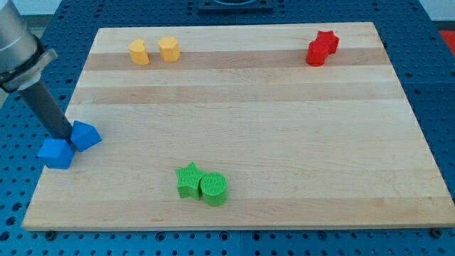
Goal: Move the blue cube to the bottom center
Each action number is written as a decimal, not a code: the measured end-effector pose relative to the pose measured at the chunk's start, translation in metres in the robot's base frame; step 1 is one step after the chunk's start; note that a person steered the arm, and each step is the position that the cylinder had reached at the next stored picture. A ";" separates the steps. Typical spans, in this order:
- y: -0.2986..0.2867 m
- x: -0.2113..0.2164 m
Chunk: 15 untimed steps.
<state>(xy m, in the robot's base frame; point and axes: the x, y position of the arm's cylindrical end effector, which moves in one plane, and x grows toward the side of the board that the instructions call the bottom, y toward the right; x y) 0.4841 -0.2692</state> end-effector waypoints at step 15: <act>0.105 0.134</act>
<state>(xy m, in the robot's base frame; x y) 0.6180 -0.1646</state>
